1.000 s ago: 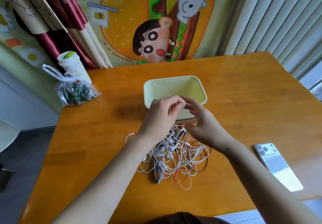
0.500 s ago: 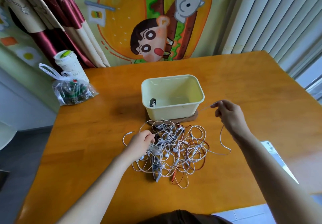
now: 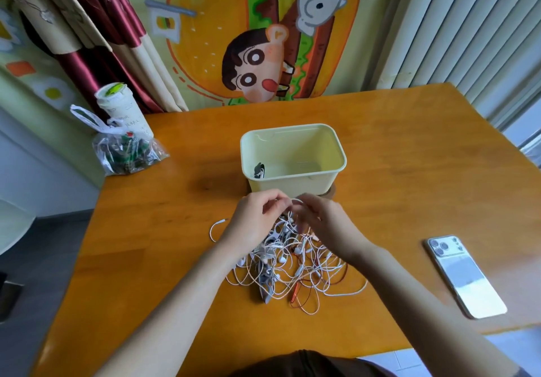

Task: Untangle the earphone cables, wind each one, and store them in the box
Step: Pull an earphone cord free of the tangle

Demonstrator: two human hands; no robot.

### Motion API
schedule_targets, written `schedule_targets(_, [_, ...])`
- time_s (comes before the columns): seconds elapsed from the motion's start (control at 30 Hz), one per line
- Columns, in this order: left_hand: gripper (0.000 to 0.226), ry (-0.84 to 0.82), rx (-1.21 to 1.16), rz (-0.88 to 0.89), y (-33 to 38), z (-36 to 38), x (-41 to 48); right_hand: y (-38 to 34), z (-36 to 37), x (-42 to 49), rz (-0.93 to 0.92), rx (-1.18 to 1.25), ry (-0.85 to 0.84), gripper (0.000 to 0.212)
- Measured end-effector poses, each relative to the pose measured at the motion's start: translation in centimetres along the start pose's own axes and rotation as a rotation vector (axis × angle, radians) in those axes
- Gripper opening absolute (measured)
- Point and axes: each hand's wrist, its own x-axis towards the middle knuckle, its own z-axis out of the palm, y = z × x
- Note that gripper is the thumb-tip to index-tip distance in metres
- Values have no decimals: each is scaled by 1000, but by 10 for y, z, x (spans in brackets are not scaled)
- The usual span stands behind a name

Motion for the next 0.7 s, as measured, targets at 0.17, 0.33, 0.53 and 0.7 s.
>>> schedule_targets(0.17, [22, -179, 9, -192, -28, -9, -5, 11, -15, 4, 135, 34, 167, 28])
schedule_targets(0.33, [29, -281, 57, -335, -49, -4, -14, 25, -31, 7, 229, 46, 390, 30])
schedule_targets(0.53, [27, -22, -67, -147, -32, -7, -5, 35, -38, 7, 421, -222, 416, 31])
schedule_targets(0.7, [24, 103, -243, 69, 10, -17, 3, 40, -29, 7, 515, -427, 76, 22])
